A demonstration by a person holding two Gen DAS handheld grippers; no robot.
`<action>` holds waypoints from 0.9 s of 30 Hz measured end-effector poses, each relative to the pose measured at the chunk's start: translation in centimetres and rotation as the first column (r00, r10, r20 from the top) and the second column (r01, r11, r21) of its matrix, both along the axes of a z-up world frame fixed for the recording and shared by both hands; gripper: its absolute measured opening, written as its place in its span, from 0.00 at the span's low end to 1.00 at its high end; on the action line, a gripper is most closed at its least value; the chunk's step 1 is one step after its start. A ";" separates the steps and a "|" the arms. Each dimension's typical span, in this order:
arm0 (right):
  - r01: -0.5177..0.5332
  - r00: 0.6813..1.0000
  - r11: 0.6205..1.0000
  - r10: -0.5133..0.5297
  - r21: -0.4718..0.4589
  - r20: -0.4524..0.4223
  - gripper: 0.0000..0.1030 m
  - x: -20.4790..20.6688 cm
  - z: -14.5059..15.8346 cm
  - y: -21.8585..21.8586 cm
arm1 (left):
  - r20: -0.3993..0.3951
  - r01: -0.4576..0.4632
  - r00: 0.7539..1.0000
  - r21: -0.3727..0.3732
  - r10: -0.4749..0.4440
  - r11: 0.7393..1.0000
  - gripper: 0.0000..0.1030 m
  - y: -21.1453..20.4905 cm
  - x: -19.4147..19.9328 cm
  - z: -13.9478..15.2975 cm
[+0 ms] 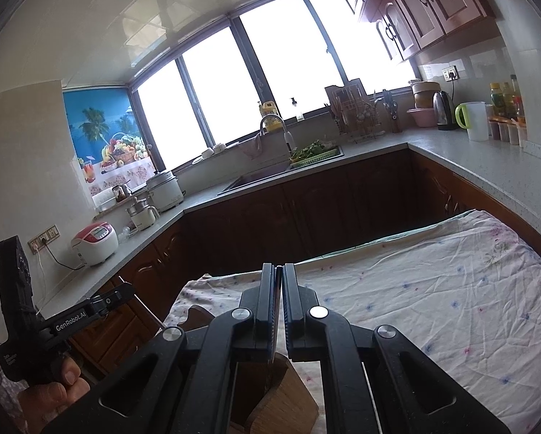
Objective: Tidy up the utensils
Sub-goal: 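Lower the metal chopsticks into the holder and open both tools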
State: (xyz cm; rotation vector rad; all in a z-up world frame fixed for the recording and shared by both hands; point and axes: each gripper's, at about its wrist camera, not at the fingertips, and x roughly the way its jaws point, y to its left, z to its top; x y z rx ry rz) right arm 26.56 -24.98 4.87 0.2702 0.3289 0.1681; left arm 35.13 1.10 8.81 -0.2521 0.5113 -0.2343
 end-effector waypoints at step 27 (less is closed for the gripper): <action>-0.006 1.000 0.998 0.007 0.069 -0.004 0.90 -6.5 0.0 -1.9 | -0.050 -0.066 0.997 -0.009 0.066 0.998 0.71 2.8 -7.3 -0.8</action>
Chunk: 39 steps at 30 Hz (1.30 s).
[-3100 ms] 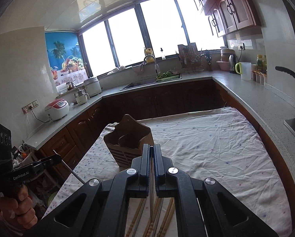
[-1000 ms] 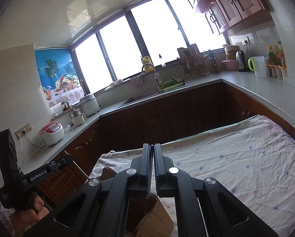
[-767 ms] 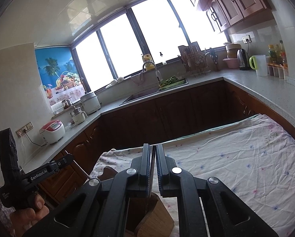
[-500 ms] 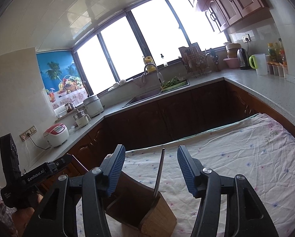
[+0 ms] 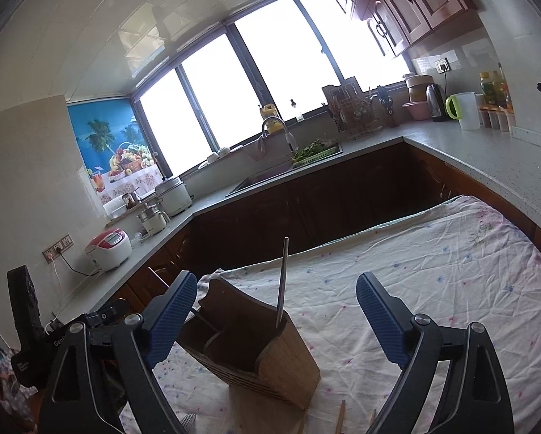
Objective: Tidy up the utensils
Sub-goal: 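Lower the metal chopsticks into the holder and open both tools, then move both open tools back over the wooden chopsticks on the cloth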
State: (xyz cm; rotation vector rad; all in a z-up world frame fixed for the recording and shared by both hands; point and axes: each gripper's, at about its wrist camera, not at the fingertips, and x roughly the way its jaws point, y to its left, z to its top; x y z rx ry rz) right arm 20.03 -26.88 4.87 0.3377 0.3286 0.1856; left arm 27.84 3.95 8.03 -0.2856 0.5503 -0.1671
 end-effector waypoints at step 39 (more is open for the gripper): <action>0.063 0.965 0.998 -0.068 -0.025 -0.252 0.96 -11.7 -10.0 -4.2 | -0.322 0.139 0.938 0.016 -0.126 0.990 0.76 -4.2 -10.5 -10.5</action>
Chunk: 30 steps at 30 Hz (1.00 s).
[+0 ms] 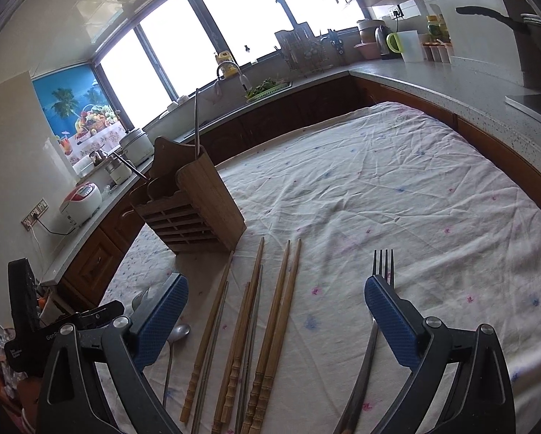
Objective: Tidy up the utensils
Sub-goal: 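Move both open tools back over the wooden chopsticks on the cloth, then close the left tool on a wooden chopstick while the right tool grasps another wooden chopstick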
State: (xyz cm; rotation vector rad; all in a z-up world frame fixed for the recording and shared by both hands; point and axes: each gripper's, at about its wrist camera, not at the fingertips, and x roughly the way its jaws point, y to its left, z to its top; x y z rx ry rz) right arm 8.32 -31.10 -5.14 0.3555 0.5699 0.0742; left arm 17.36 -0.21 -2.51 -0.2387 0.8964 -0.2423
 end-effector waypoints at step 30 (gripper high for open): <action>-0.055 0.969 0.993 0.028 -0.105 -0.245 0.27 11.3 -4.4 0.5 | -0.137 0.258 0.961 0.115 -0.242 0.959 0.24 -12.0 11.0 -3.6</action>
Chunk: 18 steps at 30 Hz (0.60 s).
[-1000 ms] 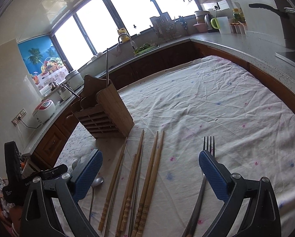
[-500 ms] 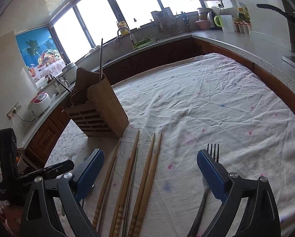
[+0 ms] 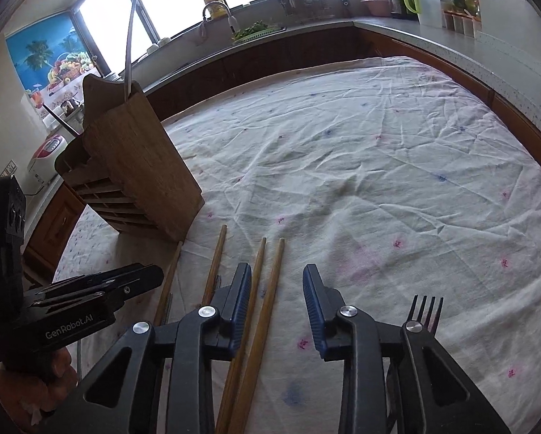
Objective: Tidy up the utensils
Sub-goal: 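Close the left tool on a wooden chopstick while the right tool grasps another wooden chopstick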
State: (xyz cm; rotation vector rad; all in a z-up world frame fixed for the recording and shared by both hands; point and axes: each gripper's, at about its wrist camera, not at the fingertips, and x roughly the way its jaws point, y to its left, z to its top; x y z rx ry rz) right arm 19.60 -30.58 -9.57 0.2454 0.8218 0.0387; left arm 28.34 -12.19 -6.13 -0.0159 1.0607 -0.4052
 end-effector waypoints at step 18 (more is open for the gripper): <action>-0.075 0.995 0.990 0.067 -0.122 -0.068 0.06 -0.6 -1.3 0.8 | 0.004 0.101 0.995 0.023 -0.101 0.995 0.08 2.7 -2.8 -0.3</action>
